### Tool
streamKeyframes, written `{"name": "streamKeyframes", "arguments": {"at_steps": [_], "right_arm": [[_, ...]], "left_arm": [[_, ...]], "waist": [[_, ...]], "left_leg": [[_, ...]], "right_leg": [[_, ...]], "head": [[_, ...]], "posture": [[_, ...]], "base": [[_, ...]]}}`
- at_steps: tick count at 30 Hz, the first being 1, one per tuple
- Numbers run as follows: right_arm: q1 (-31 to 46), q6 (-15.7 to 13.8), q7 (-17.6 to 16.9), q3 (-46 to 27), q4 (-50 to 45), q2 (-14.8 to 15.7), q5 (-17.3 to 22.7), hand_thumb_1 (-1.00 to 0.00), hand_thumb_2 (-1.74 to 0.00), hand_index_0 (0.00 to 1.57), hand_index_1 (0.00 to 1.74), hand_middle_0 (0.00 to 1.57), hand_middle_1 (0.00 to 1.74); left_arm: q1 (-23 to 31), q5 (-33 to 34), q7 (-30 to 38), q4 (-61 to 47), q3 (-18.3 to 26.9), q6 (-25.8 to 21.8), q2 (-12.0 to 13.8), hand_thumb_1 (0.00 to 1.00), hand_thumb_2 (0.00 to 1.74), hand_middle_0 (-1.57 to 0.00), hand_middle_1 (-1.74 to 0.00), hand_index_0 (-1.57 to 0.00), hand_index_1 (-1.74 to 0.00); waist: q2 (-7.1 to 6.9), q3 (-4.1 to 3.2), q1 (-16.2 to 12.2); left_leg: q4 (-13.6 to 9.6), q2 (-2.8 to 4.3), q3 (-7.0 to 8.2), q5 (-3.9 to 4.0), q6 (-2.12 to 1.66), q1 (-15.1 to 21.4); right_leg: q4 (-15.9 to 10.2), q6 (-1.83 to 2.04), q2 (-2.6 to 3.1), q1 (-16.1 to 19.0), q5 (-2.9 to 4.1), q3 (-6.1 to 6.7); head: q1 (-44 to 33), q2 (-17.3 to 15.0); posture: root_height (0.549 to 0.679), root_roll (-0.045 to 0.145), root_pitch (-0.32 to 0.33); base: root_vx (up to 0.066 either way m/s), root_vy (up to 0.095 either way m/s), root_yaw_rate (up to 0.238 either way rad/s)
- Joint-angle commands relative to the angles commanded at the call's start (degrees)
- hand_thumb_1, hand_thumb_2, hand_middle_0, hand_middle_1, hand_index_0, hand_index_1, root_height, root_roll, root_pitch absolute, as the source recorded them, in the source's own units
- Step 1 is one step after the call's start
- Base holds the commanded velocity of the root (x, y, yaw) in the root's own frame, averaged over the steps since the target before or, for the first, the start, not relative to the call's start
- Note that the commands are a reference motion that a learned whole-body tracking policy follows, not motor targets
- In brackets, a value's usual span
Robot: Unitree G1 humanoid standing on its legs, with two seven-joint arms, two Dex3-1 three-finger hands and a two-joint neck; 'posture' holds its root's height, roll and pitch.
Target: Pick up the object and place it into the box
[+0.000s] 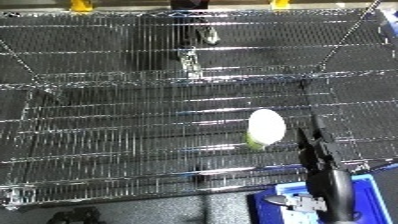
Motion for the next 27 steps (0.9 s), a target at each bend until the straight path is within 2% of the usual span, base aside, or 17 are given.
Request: {"name": "streamKeyframes", "arguments": {"at_steps": [6,10,14,16,20,27], "right_arm": [[-1.67,0.23,-1.59,-0.73,1.85,-1.17,-0.63,0.00,0.00,0.00,0.00,0.00,0.00],[-3.61,0.91,-3.05,-1.54,3.37,-2.20,-0.69,0.00,0.00,0.00,0.00,0.00,0.00],[-5.00,1.51,-3.68,-2.23,5.15,-2.92,0.81,0.00,0.00,0.00,0.00,0.00,0.00],[-5.77,1.87,-4.60,-2.17,5.43,-3.23,0.86,0.00,0.00,0.00,0.00,0.00,0.00],[-8.06,2.94,-7.28,-1.52,6.02,-4.02,0.25,0.00,0.00,0.00,0.00,0.00,0.00],[-11.52,2.62,-9.56,-1.48,9.14,-5.18,0.30,0.00,0.00,0.00,0.00,0.00,0.00]], "left_arm": [[-1.70,0.63,-0.29,0.09,-0.61,0.52,0.33,1.00,1.74,-1.57,-1.74,-1.57,-1.74],[-3.19,0.99,-0.31,0.57,-0.90,0.76,0.50,1.00,1.74,-1.57,-1.74,-1.57,-1.74],[-3.76,1.16,-0.38,0.47,-1.19,1.29,0.83,1.00,1.74,-1.57,-1.74,-1.57,-1.74],[-3.81,1.15,-0.09,-0.17,-1.36,1.57,1.14,1.00,1.74,-1.57,-1.74,-1.57,-1.74],[-4.56,0.71,0.93,-1.18,-1.73,2.37,1.90,1.00,1.74,-1.57,-1.74,-1.57,-1.74],[-5.90,0.51,1.25,-0.78,-2.73,2.25,2.51,1.00,1.74,-1.57,-1.74,-1.57,-1.74]], "waist": [[0.27,0.66,-0.30],[0.66,1.22,-0.46],[1.47,1.29,-0.59],[1.85,1.29,-0.58],[2.28,1.29,-0.50],[2.90,1.29,-0.54]], "left_leg": [[1.13,-0.19,0.13,-0.31,-0.01,-1.20],[2.10,-0.68,0.35,-0.67,0.15,-2.49],[3.32,-1.18,0.52,-1.08,0.14,-4.19],[4.04,-1.49,0.65,-1.36,0.29,-5.27],[5.29,-1.98,0.99,-1.74,0.52,-7.81],[6.36,-2.32,1.41,-2.26,0.75,-11.11]], "right_leg": [[0.57,0.00,0.04,-1.05,0.18,0.18],[1.30,0.13,-0.12,-2.50,0.37,0.45],[2.56,0.14,-0.41,-4.39,0.30,0.80],[3.31,0.12,-0.49,-5.71,0.21,0.94],[4.48,0.14,-0.35,-8.44,0.24,1.12],[5.76,0.22,-0.13,-12.03,0.32,1.43]], "head": [[0.69,-0.14],[1.10,0.05],[1.42,3.27],[1.78,4.42],[2.87,4.68],[5.33,9.34]], "posture": [[0.653,0.047,-0.042],[0.652,0.048,-0.034],[0.649,0.051,-0.022],[0.648,0.052,-0.011],[0.645,0.053,0.014],[0.642,0.050,0.055]], "base": [[-0.012,-0.028,-0.034],[-0.019,-0.042,-0.022],[0.011,-0.041,-0.005],[-0.020,-0.031,-0.027],[-0.039,-0.028,-0.042],[-0.008,-0.018,-0.019]]}}
